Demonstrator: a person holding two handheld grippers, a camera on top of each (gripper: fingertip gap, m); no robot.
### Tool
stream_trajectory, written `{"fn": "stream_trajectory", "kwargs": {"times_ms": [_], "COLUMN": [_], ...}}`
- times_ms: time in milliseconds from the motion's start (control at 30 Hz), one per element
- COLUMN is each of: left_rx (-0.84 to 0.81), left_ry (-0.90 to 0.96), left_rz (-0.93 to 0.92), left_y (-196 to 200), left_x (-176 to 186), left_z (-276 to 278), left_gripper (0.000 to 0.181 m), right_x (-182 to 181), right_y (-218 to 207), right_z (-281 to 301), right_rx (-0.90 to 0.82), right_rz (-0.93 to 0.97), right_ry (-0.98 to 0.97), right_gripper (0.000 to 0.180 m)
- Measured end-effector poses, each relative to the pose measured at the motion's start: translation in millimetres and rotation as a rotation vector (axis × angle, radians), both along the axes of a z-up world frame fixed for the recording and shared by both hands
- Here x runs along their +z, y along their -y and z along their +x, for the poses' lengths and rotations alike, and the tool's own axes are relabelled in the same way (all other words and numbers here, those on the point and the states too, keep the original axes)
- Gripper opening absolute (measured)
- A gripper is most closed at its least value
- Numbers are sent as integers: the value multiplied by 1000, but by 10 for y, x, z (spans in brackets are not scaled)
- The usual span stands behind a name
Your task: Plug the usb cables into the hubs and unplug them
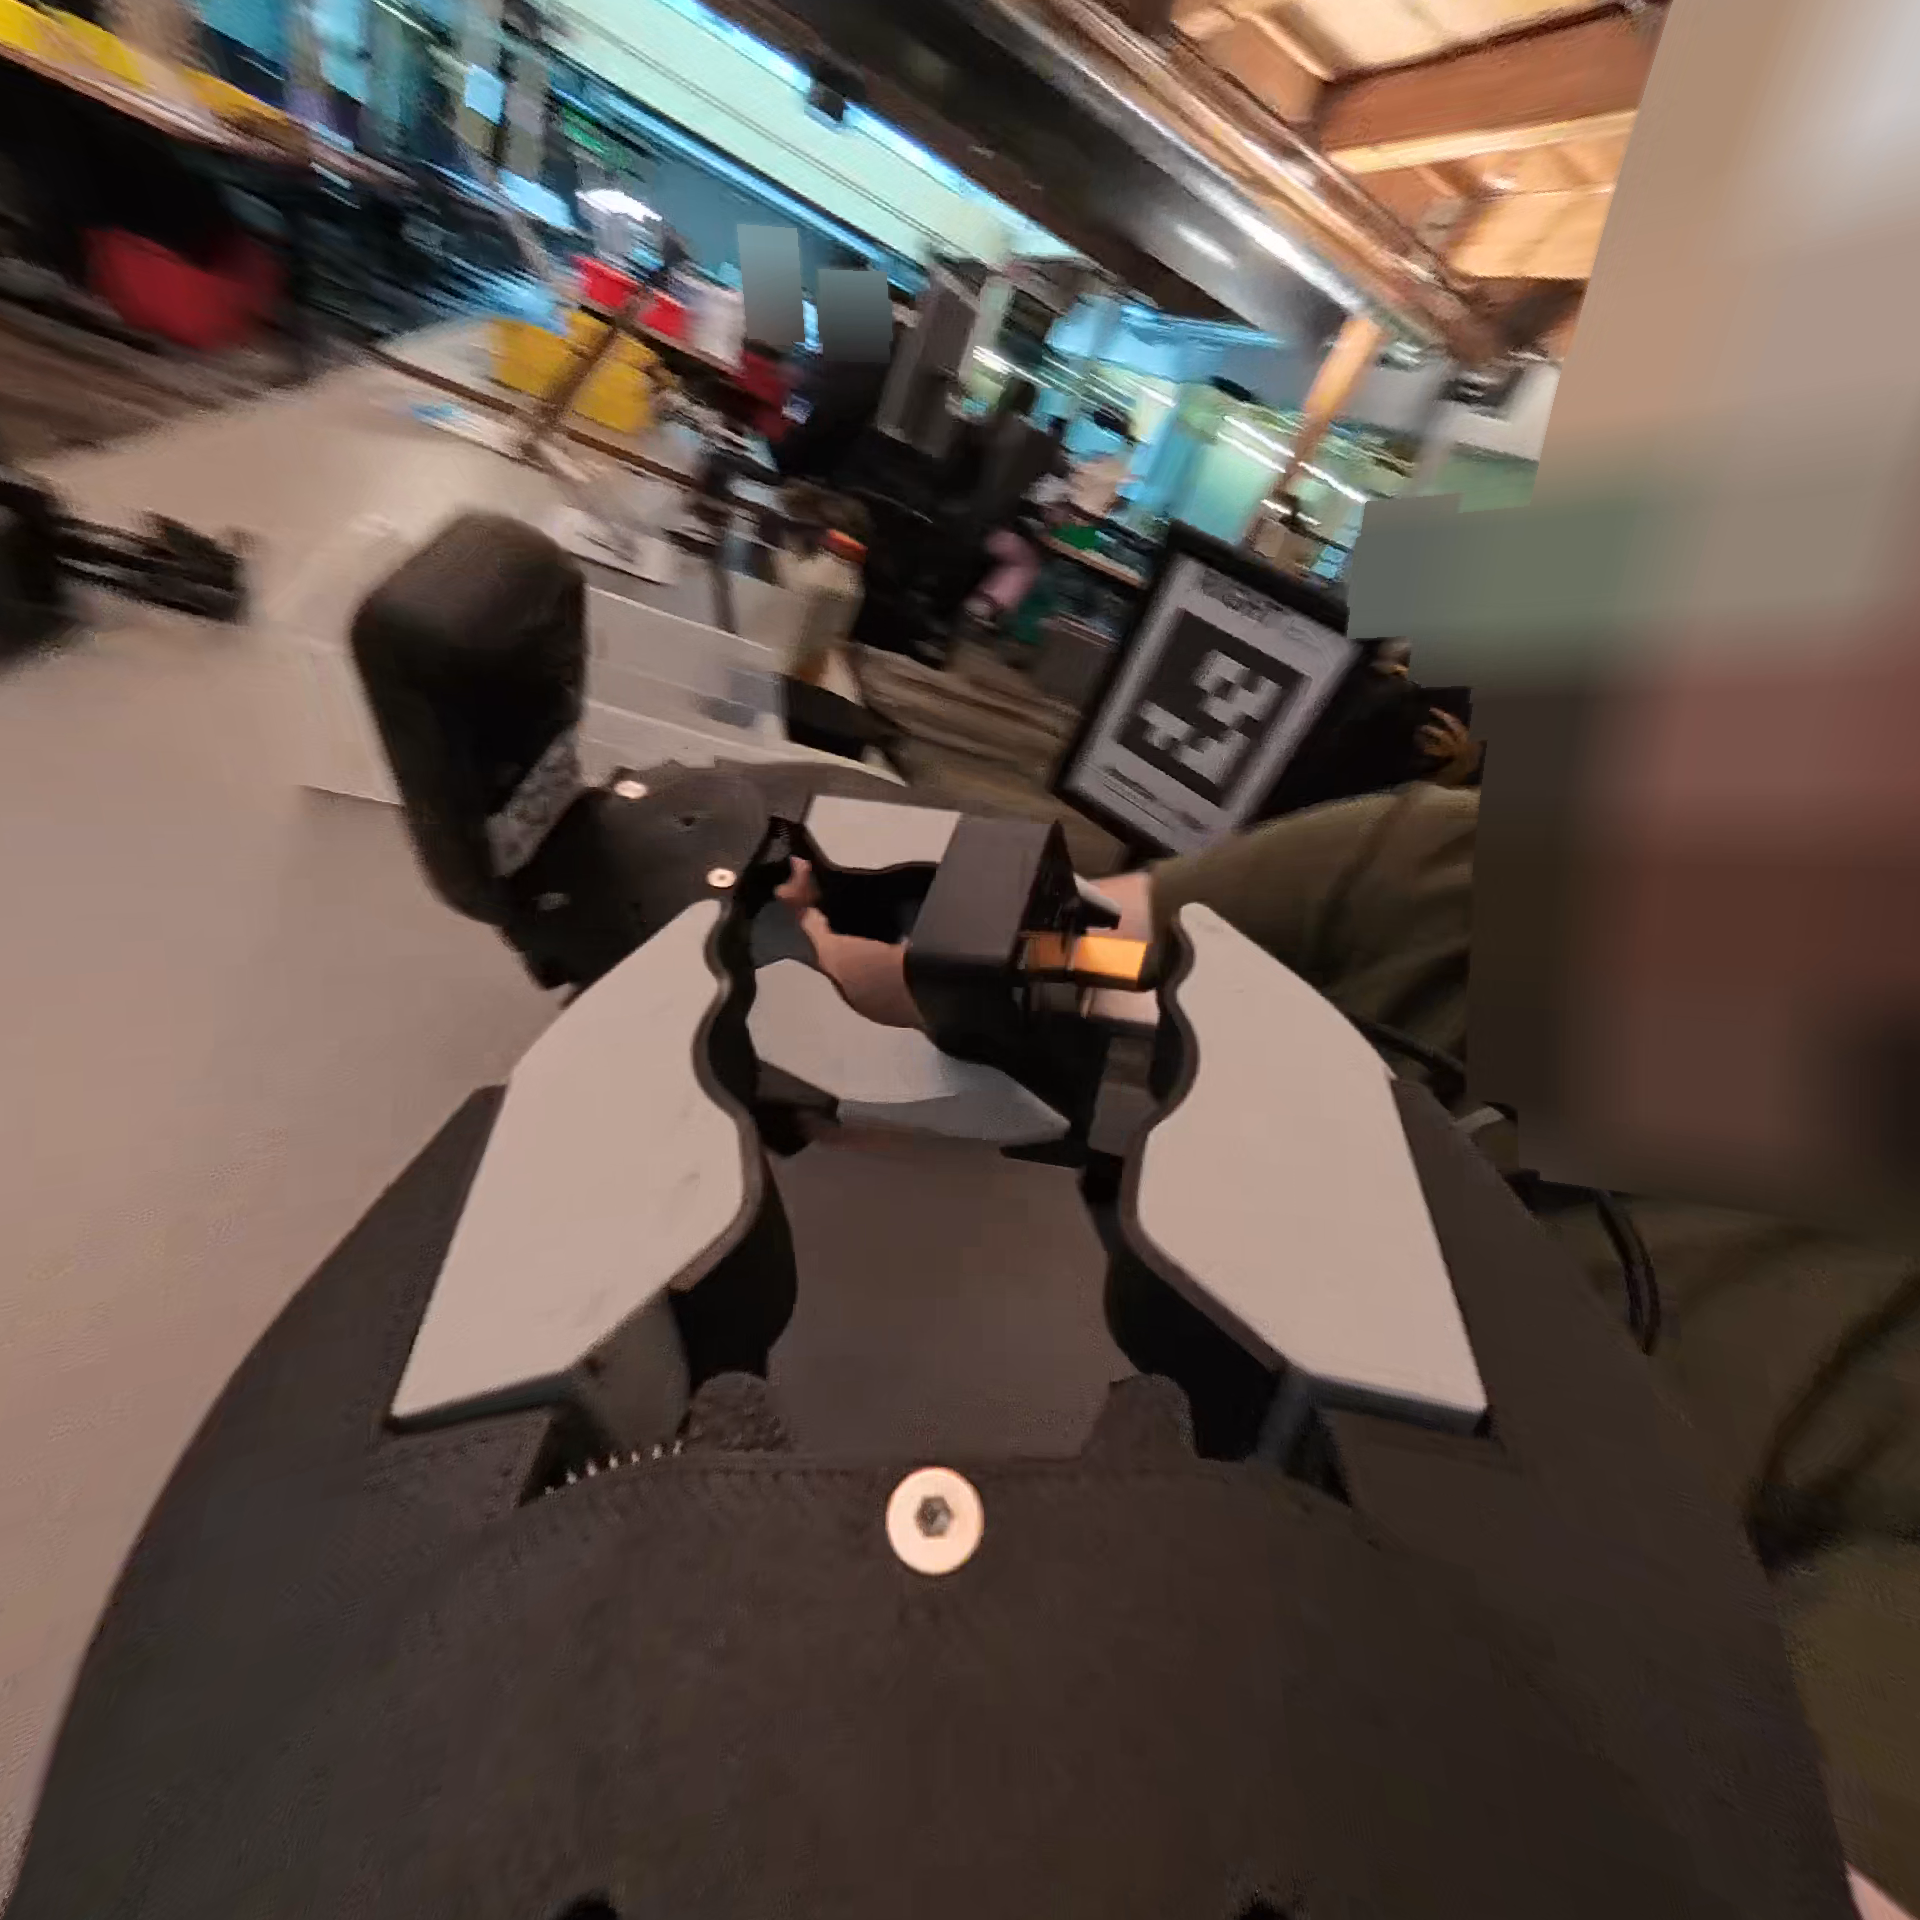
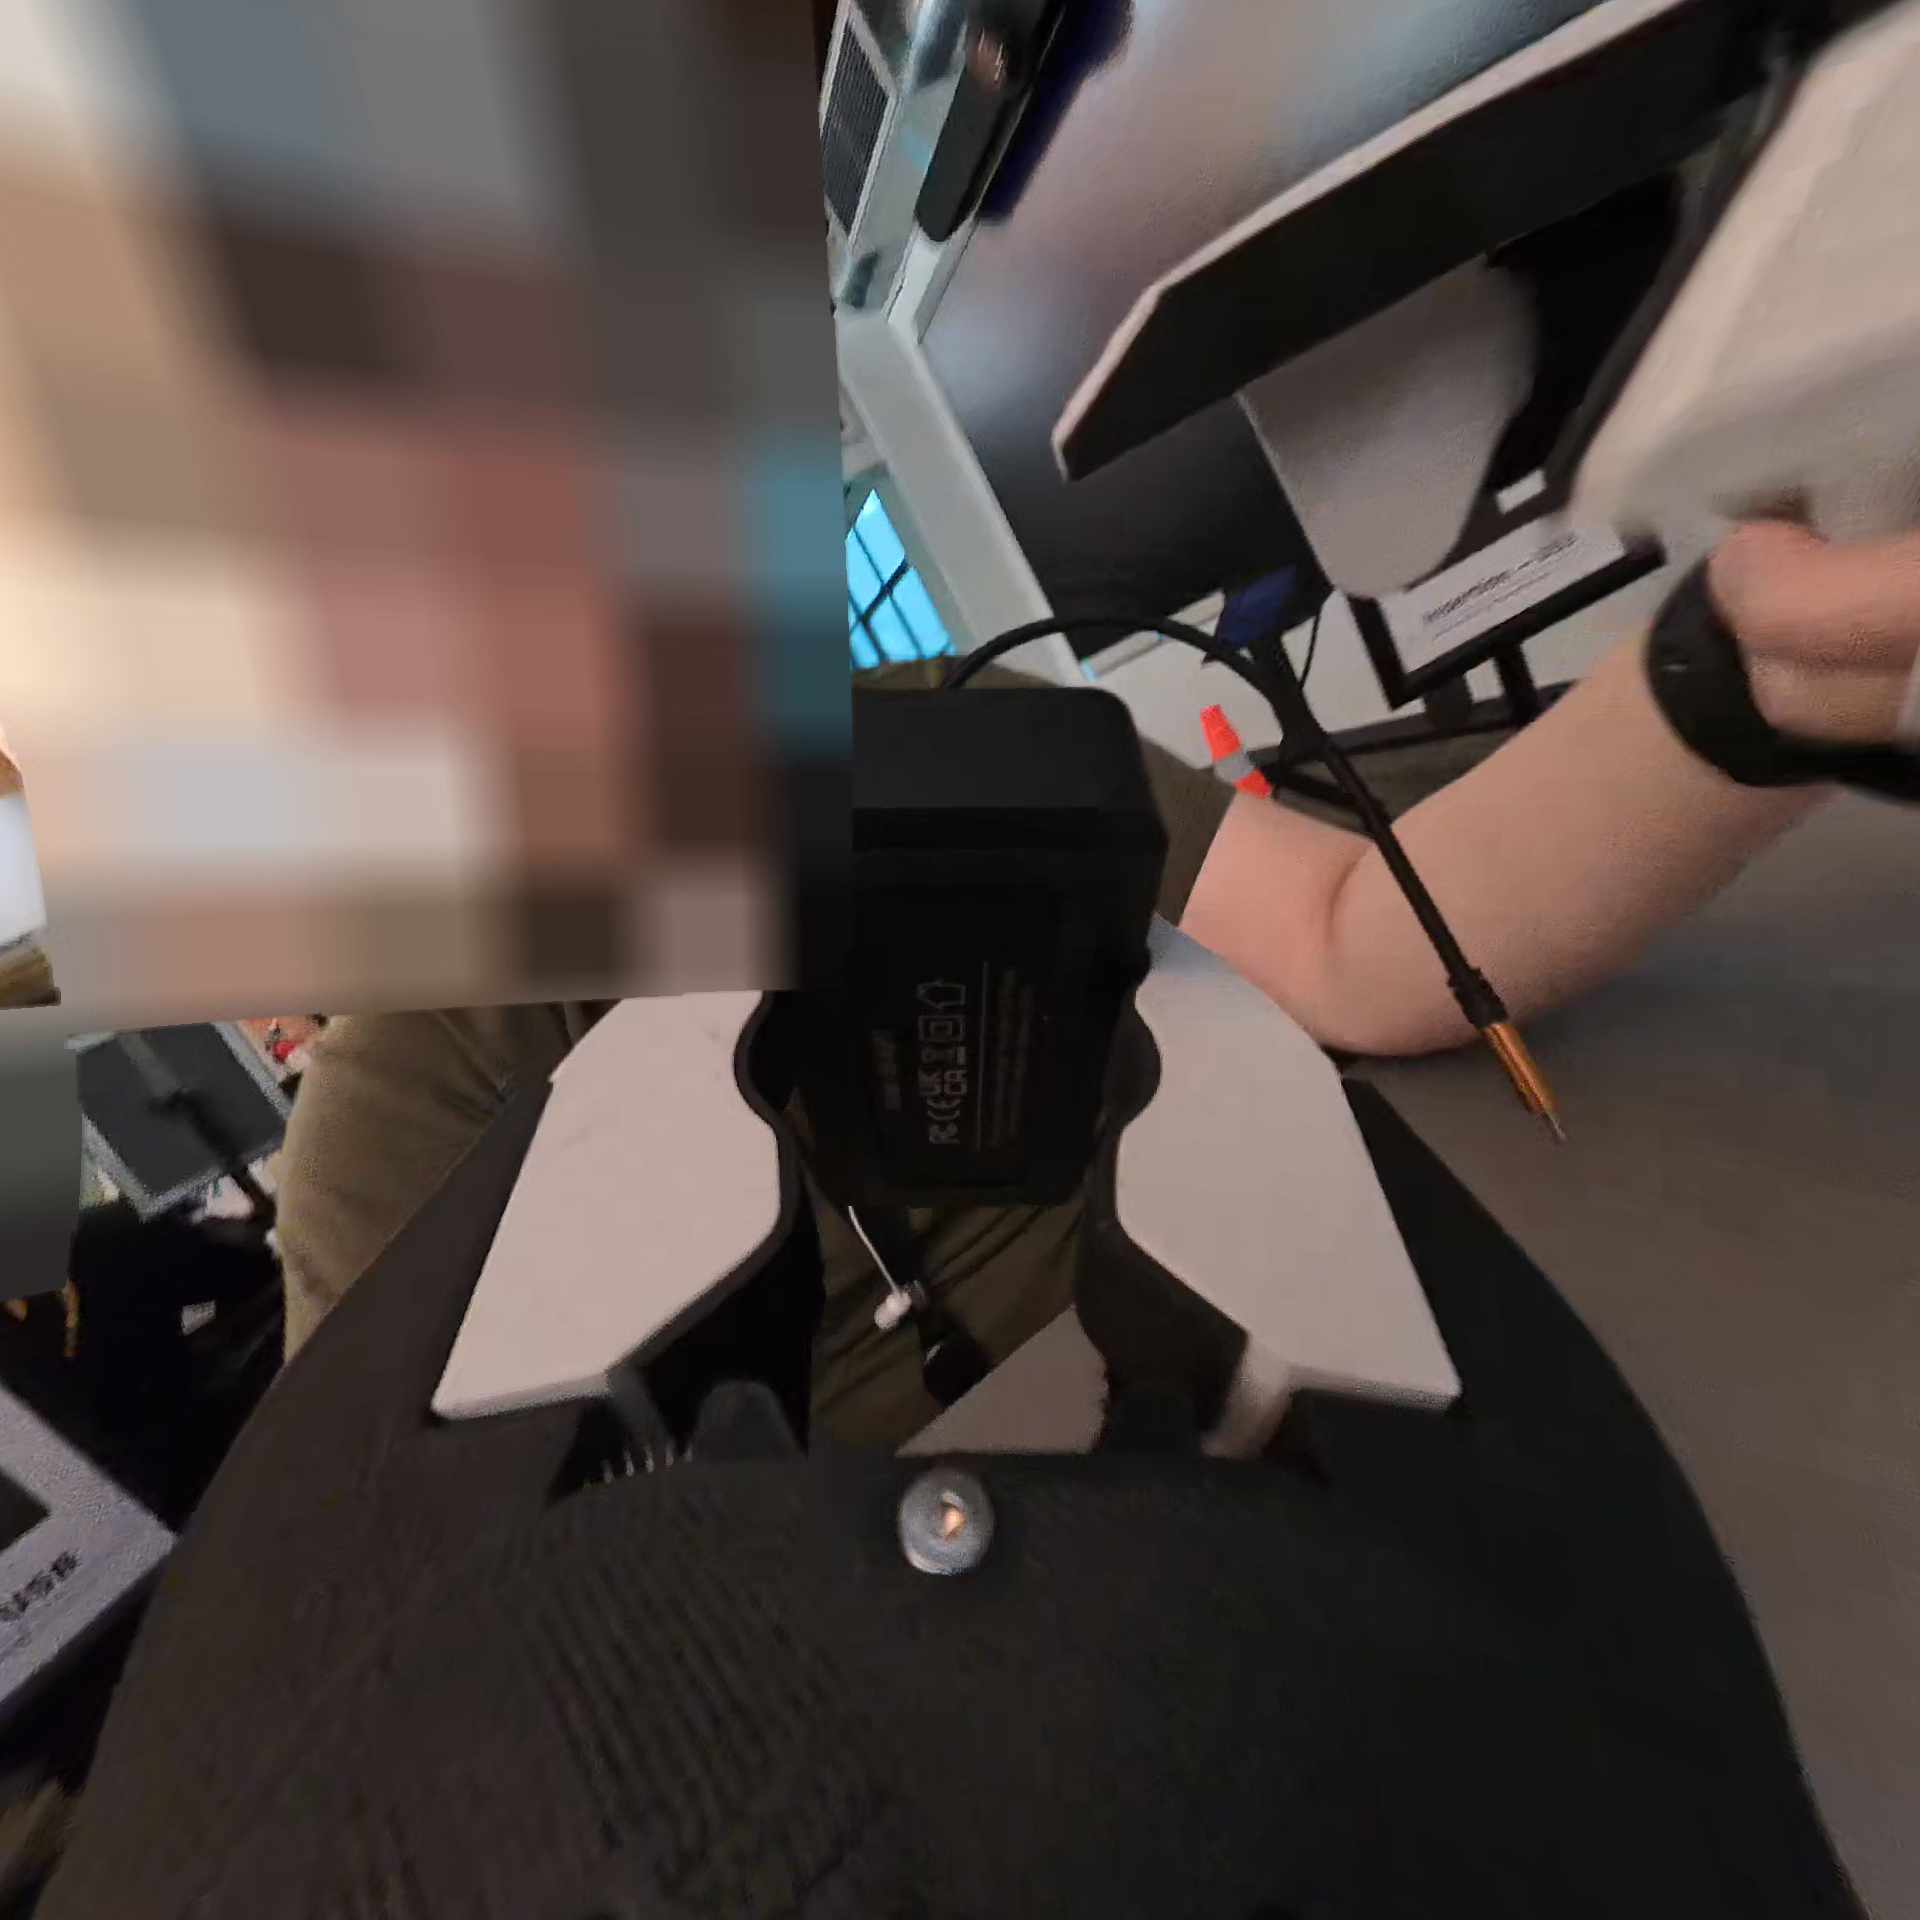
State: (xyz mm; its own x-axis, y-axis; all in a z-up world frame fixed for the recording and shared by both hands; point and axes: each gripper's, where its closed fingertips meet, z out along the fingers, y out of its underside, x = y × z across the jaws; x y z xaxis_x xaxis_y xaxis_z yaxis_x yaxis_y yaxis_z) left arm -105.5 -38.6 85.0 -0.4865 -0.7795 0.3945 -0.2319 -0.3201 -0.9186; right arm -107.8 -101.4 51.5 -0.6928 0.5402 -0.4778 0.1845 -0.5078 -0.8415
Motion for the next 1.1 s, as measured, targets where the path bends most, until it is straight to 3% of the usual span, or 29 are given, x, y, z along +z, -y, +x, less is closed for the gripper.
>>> {"fn": "stream_trajectory", "kwargs": {"times_ms": [33,167,200,267,333,433,567,633,767,933,967,1100], "left_rx": [-72,-132,-139,-206,-203,-133,87,229,400,350,349,405], "left_ry": [-24,-109,-73,-6,1,12,-41,-116,-260,-323,-329,-238], "left_rz": [15,118,113,96,109,168,252,290,306,327,333,292], "left_y": [116,321,343,424,404,300,-31,-268,-580,-522,-518,-586], "left_x": [-84,-350,-309,-239,-247,-228,-208,-261,-422,-575,-595,-427], "left_z": [32,232,260,249,287,324,331,303,246,306,310,317], "left_gripper": [71,74,68,40,29,28,27,27,27,27,27,29], "right_x": [-21,-3,-14,-36,-54,-30,-33,-107,-113,-395,-397,-285], "right_y": [55,132,132,86,42,-87,-506,-824,-1240,-1252,-1168,-1195], "right_z": [-22,-16,-8,-6,17,66,139,201,360,214,181,206], "right_rx": [14,41,42,18,8,-51,-271,-466,-854,-935,-882,-873], "right_rz": [23,52,57,61,52,27,-34,-19,185,453,472,350], "right_ry": [2,-26,-22,-19,-27,-62,-27,78,215,473,460,398], "right_gripper": [59,59,63,59,58,59,60,60,59,48,27,27]}}
